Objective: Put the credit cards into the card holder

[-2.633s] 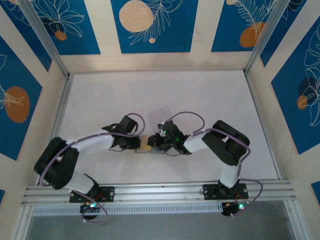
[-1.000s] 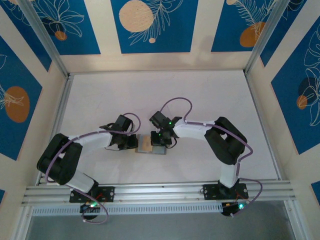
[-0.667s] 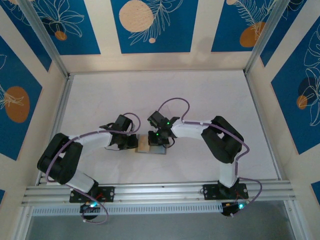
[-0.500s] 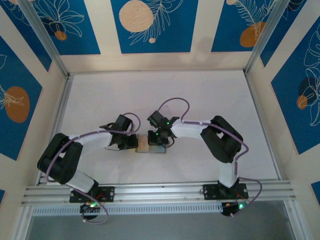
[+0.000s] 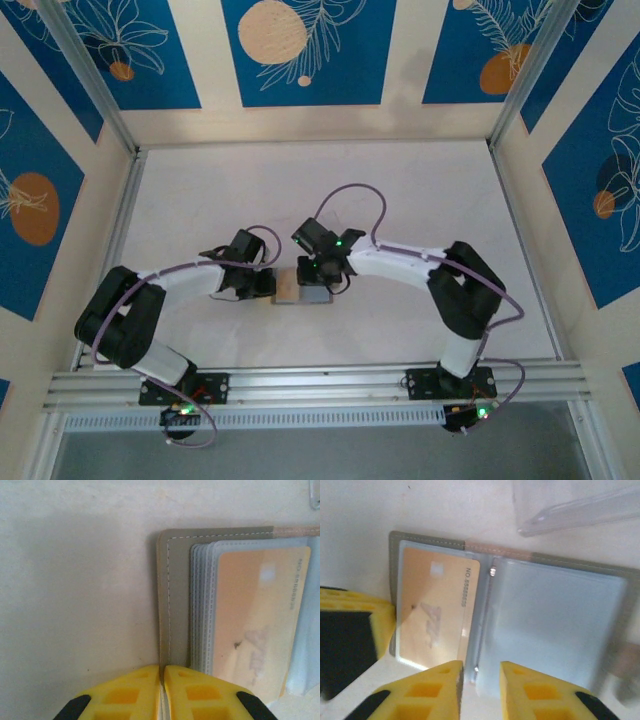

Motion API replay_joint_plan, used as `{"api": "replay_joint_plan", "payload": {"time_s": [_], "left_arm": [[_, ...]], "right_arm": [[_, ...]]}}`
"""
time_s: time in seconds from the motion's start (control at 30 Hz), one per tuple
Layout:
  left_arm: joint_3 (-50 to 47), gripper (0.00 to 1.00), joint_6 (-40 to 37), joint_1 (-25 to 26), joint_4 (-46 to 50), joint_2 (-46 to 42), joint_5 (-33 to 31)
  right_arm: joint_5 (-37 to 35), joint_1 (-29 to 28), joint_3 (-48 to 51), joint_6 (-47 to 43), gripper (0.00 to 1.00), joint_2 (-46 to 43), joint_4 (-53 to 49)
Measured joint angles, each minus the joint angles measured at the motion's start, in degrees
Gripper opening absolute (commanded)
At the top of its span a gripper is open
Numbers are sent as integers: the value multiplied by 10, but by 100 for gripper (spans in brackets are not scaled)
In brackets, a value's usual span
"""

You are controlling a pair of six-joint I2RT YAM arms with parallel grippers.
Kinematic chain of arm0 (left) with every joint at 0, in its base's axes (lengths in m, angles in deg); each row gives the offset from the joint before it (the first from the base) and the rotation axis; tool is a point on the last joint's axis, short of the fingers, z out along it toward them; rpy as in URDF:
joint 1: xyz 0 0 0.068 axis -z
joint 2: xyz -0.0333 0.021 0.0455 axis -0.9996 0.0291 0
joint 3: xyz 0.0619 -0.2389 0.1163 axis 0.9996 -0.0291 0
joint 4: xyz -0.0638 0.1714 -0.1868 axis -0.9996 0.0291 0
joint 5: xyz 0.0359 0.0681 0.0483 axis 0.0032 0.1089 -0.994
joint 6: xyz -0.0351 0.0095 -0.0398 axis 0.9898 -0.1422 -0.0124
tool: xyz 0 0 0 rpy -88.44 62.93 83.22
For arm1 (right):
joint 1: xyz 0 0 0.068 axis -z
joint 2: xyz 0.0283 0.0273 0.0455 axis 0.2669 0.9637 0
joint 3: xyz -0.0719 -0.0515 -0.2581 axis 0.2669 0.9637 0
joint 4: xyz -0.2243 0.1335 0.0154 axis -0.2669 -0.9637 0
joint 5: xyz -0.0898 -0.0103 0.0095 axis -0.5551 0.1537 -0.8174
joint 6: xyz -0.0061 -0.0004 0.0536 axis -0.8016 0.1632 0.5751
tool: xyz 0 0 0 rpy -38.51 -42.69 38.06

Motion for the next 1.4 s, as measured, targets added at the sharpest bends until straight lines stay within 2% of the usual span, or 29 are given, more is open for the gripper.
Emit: {"api": "replay_joint_plan", "payload": {"time_s": [0.17, 0.4, 0.5, 0.63, 0.73, 0.83, 1.0, 1.2, 1.4], "left_arm": [[0, 12, 0, 0, 0, 0, 0], [0, 13, -2, 0, 0, 0, 0], [0, 12, -2, 1, 0, 0, -2], [3, 12, -2, 5, 4, 0, -8], [8, 13, -2, 10, 12, 0, -15], [14, 13, -6, 17, 20, 1, -25], [32, 13, -13, 46, 25, 14, -32], [71, 13, -12, 93, 19, 54, -18], [96, 13, 3, 108, -5, 87, 0]], "right_arm": [[-77, -1, -4, 5, 45, -27, -78], [-125, -3, -4, 9, 48, 38, -119], [-135, -6, -4, 13, 42, 53, -121], [-150, -6, -4, 22, 21, 55, -121], [-158, -5, -3, 22, 8, 55, -118], [-167, -4, -2, 17, 0, 52, -119], [-182, 1, 20, 17, 0, 20, -119], [-190, 9, 70, 14, 0, -80, -130], [-135, 10, 100, -5, 0, -179, -83]]}}
